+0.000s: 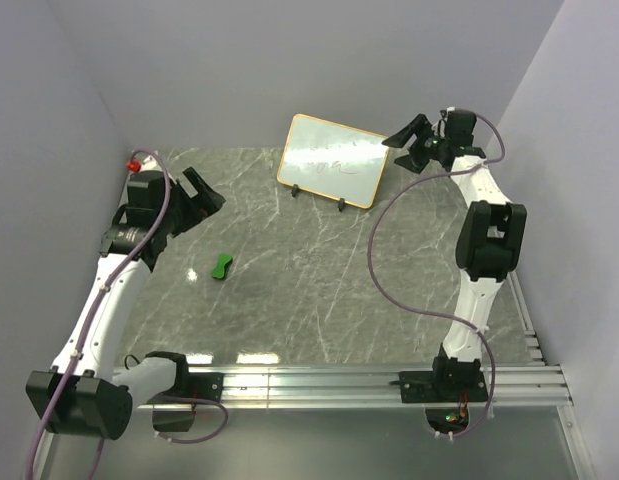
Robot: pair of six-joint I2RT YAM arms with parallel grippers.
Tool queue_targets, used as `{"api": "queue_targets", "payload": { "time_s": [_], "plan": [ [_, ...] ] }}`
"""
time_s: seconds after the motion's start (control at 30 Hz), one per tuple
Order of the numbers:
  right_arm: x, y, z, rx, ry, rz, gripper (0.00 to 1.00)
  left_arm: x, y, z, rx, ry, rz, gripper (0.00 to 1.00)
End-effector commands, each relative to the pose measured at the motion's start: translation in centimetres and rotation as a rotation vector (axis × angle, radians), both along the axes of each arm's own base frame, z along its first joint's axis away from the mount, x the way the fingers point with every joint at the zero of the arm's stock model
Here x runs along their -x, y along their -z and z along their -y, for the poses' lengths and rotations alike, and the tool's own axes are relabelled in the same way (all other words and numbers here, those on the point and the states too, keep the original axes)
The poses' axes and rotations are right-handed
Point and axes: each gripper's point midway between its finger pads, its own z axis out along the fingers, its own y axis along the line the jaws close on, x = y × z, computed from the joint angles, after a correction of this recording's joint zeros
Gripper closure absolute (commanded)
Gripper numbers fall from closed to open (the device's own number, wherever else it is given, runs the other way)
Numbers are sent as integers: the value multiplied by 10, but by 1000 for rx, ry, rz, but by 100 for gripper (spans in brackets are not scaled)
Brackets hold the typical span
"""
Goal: Erase the whiteboard
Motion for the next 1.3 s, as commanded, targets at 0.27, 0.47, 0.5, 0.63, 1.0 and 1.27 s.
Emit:
{"api": "queue_targets", "payload": {
  "time_s": [0.27, 0.47, 0.5, 0.63, 1.0, 1.27],
  "plan": [
    [-54, 0, -12, -82, -75, 171, 21, -26, 7, 4, -21, 19, -84, 7],
    [-74, 11, -22, -121, -98, 186, 21, -45, 15, 10, -15, 33, -137, 12],
    [-75, 11, -27, -129, -106, 185, 23, -47, 22, 10, -18, 33, -164, 12],
    [-74, 16, -43, -158, -149, 197, 32, -56, 19, 11, -23, 35, -162, 13],
    [-34, 54, -64, -162, -221, 102, 73, -40, 51, 6, -96, 70, -238, 9],
    [5, 56, -60, -82, -246, 72, 81, 11, 148, 14, -172, 113, -497, 5]
  ]
}}
